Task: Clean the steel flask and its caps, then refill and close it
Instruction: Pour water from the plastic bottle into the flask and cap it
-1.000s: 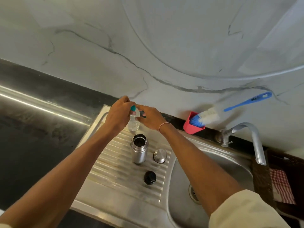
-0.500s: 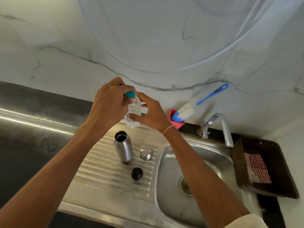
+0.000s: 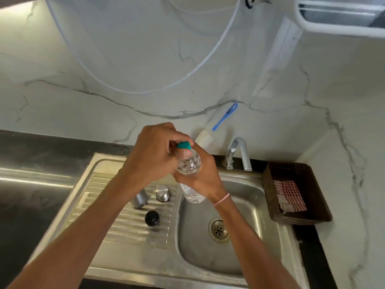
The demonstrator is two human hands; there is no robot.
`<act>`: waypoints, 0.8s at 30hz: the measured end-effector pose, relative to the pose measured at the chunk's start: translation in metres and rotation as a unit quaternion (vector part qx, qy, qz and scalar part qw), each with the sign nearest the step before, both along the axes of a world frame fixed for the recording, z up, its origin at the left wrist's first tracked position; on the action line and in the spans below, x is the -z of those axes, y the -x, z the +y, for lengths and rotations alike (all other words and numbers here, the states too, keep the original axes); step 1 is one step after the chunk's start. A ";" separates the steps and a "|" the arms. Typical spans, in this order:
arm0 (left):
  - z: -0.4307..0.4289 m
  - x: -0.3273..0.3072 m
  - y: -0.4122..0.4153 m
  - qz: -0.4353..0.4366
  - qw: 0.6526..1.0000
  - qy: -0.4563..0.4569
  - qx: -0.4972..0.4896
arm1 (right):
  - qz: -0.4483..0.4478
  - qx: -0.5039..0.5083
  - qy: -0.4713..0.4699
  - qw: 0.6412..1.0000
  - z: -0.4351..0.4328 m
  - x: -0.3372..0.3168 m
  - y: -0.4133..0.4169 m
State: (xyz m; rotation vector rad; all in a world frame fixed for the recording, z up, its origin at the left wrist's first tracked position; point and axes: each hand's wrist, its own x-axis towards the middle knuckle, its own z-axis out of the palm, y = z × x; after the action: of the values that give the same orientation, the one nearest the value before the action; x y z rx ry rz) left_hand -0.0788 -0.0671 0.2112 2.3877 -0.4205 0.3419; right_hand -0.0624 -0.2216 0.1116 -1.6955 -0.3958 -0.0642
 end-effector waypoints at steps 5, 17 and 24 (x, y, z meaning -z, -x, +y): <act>-0.023 0.008 0.022 0.021 0.998 -0.022 -0.062 | -0.011 0.118 0.065 0.991 -0.006 0.017 0.034; -0.028 0.033 0.062 0.067 0.976 -0.080 -0.193 | -0.067 0.197 0.170 0.963 0.003 0.051 0.073; -0.008 0.042 0.085 0.102 0.953 -0.103 -0.268 | -0.105 0.199 0.220 0.949 0.028 0.064 0.088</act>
State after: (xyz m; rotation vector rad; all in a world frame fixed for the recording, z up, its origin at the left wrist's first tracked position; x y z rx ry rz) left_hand -0.1641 -0.0750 0.1693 2.6833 0.3129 0.2949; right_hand -0.1508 -0.1935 0.0471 -2.2019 -0.2274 -0.4881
